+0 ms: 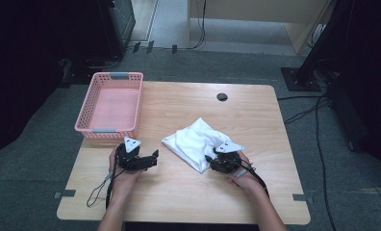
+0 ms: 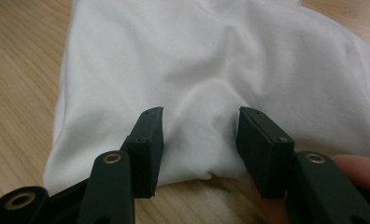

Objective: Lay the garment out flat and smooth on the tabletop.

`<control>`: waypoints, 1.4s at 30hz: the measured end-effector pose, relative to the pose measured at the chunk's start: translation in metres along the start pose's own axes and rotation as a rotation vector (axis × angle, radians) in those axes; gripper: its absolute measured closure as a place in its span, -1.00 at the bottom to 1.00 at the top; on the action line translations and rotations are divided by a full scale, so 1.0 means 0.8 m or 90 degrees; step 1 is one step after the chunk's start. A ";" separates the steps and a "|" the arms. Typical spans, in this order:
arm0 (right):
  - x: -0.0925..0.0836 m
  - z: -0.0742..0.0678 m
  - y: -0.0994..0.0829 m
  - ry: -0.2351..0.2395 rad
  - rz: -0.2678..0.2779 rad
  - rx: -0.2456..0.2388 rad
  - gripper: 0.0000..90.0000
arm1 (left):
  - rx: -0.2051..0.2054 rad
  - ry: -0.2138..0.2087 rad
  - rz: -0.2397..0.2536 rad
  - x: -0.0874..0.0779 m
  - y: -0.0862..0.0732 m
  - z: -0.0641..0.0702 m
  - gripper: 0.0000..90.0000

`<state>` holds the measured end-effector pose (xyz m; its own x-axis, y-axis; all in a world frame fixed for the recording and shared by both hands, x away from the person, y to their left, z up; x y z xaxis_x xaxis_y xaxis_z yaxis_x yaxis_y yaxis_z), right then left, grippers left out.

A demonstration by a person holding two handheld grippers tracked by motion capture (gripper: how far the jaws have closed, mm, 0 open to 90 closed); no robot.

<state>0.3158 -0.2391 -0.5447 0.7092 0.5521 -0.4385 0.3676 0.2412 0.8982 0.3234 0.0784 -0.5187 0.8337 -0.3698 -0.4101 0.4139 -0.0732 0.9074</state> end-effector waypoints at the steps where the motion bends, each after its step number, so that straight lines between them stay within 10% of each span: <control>1: -0.001 0.000 -0.001 0.003 0.001 -0.003 0.16 | -0.002 -0.005 -0.002 0.002 0.000 0.002 -0.87; 15: -0.013 -0.001 -0.007 0.027 0.000 -0.012 0.15 | -0.043 -0.045 0.008 0.033 -0.001 0.014 -0.44; 32: -0.014 -0.002 -0.006 0.028 -0.007 -0.013 0.01 | 0.006 -0.010 -0.035 0.069 -0.004 0.032 -0.44; 38: -0.016 -0.014 0.042 0.036 0.049 0.017 0.00 | 0.038 0.005 -0.044 0.071 -0.005 0.039 -0.44; 42: 0.010 -0.042 0.079 0.058 0.048 -0.021 0.08 | 0.035 0.002 -0.044 0.070 -0.005 0.038 -0.44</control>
Point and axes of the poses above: each handheld gripper's, and its own axes: x roughly forward along the jaws, y roughly out of its top, z roughly to its right, the point moved 2 cm from there along x, roughly forward along the jaws, and after that the axes turned 13 degrees about z, right-handed, at the moved point
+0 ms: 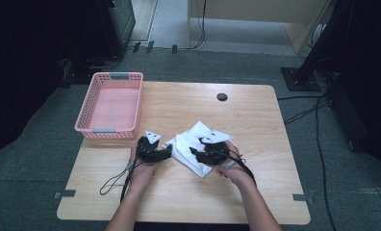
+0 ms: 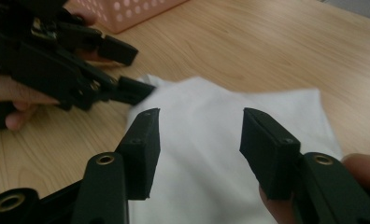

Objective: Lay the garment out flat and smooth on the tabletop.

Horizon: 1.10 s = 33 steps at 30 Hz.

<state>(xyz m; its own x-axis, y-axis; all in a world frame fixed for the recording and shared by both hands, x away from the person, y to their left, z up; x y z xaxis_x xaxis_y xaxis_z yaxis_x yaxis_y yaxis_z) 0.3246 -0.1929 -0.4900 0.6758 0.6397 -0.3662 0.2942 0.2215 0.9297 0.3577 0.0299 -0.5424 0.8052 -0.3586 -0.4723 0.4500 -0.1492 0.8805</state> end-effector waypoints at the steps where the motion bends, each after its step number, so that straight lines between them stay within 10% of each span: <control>1: 0.010 -0.006 0.007 0.003 -0.001 -0.006 0.14 | 0.000 0.000 0.000 0.000 0.000 0.000 -0.44; 10: 0.077 -0.034 0.004 -0.004 -0.062 0.003 0.39 | -0.004 0.003 0.002 -0.001 0.000 -0.001 -0.44; 15: 0.076 -0.020 -0.007 -0.064 -0.069 0.018 0.96 | -0.004 0.003 0.003 0.000 0.000 -0.001 -0.44; 24: -0.017 0.020 -0.001 -0.128 0.011 0.054 0.96 | 0.005 0.005 -0.001 0.000 0.000 -0.001 -0.44; 33: -0.132 0.034 -0.069 -0.247 -0.012 0.085 0.94 | 0.008 0.009 -0.002 0.001 0.000 0.000 -0.44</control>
Point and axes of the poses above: each handheld gripper's, and its own axes: x roughly forward along the jaws, y roughly out of its top, z roughly to its right, the point moved 2 cm from there along x, roughly forward along the jaws, and after that the axes turned 13 degrees about z, right-handed, at the moved point
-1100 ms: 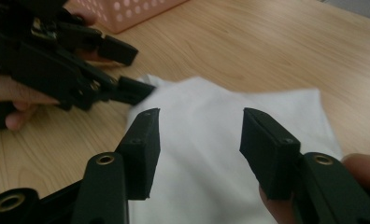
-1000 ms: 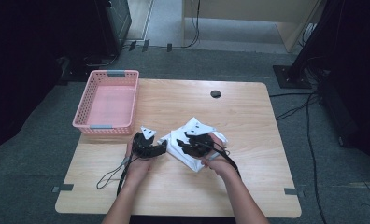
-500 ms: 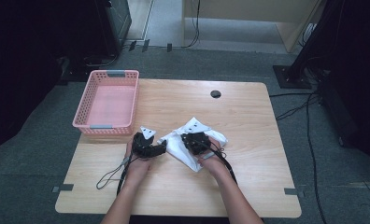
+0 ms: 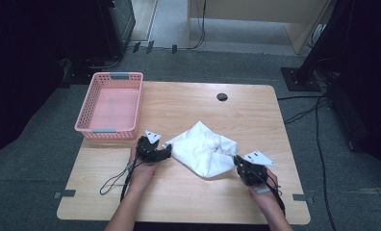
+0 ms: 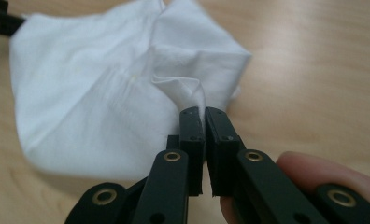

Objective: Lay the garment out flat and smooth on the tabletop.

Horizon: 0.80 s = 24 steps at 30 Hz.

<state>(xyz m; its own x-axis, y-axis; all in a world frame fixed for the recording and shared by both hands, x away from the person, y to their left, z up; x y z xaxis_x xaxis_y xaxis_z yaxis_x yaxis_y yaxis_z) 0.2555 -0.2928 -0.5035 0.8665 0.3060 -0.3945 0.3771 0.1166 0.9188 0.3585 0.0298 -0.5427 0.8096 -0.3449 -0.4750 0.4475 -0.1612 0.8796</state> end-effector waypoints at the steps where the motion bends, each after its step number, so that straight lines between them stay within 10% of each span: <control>1: -0.008 0.002 -0.009 -0.002 -0.006 0.001 0.94 | 0.000 0.000 0.000 0.000 0.000 0.000 -0.44; 8: -0.048 0.024 -0.048 -0.024 -0.056 0.044 0.71 | 0.000 0.000 0.000 0.000 0.000 0.000 -0.44; 13: -0.059 0.036 -0.010 -0.072 0.017 0.030 0.44 | 0.000 0.000 0.000 0.000 0.000 0.000 -0.44; 18: -0.023 0.019 0.023 -0.015 0.038 -0.014 0.32 | 0.000 -0.001 0.000 0.000 0.000 0.000 -0.44; 24: 0.030 0.025 0.000 -0.058 -0.040 -0.032 0.52 | -0.003 -0.002 0.000 0.000 0.000 -0.001 -0.44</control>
Point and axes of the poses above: each handheld gripper's, and its own axes: x roughly forward along the jaws, y roughly out of its top, z roughly to its right, the point moved 2 cm from there along x, roughly forward along the jaws, and after that the axes turned 13 degrees about z, right-handed, at the moved point
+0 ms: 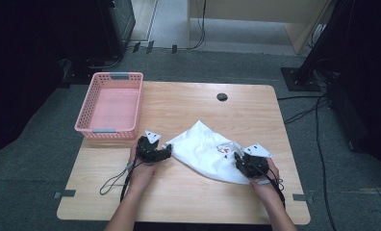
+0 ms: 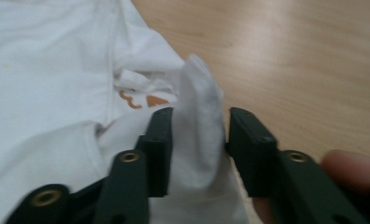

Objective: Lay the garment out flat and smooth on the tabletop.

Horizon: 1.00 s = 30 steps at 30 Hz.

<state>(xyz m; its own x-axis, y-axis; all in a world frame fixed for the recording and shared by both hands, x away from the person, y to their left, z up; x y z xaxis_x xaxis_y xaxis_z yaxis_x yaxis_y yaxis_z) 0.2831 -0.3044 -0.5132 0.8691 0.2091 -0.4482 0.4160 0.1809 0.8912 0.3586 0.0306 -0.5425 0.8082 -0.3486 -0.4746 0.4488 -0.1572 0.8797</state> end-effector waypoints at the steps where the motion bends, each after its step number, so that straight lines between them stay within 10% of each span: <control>1: 0.003 0.005 -0.004 -0.004 -0.011 0.014 0.69 | 0.000 0.000 0.000 0.000 0.000 0.000 -0.44; 8: 0.011 0.035 -0.026 -0.042 -0.066 0.054 0.94 | 0.000 0.005 0.000 0.000 0.000 0.000 -0.44; 15: 0.010 0.047 -0.013 -0.094 -0.028 0.080 0.32 | -0.005 0.005 0.001 0.000 0.000 -0.001 -0.44; 22: 0.026 0.008 0.042 -0.053 0.062 0.028 0.22 | -0.007 0.004 0.001 0.000 0.000 -0.001 -0.44; 27: 0.062 -0.028 0.061 0.102 0.055 0.024 0.31 | -0.008 0.003 0.001 0.000 0.000 -0.002 -0.44; 30: 0.092 -0.037 0.061 0.123 0.025 0.040 0.43 | -0.012 0.002 0.003 0.000 0.000 -0.002 -0.44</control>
<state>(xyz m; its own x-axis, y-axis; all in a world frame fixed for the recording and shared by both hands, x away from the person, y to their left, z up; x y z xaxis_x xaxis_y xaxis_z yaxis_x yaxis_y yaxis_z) 0.3591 -0.2520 -0.5047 0.8201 0.3961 -0.4130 0.4043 0.1097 0.9080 0.3591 0.0322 -0.5424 0.8121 -0.3458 -0.4700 0.4513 -0.1383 0.8816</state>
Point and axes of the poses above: each handheld gripper's, and its own axes: x roughly forward along the jaws, y roughly out of its top, z roughly to its right, the point moved 2 cm from there along x, roughly forward along the jaws, and after that the axes turned 13 degrees about z, right-handed, at the moved point
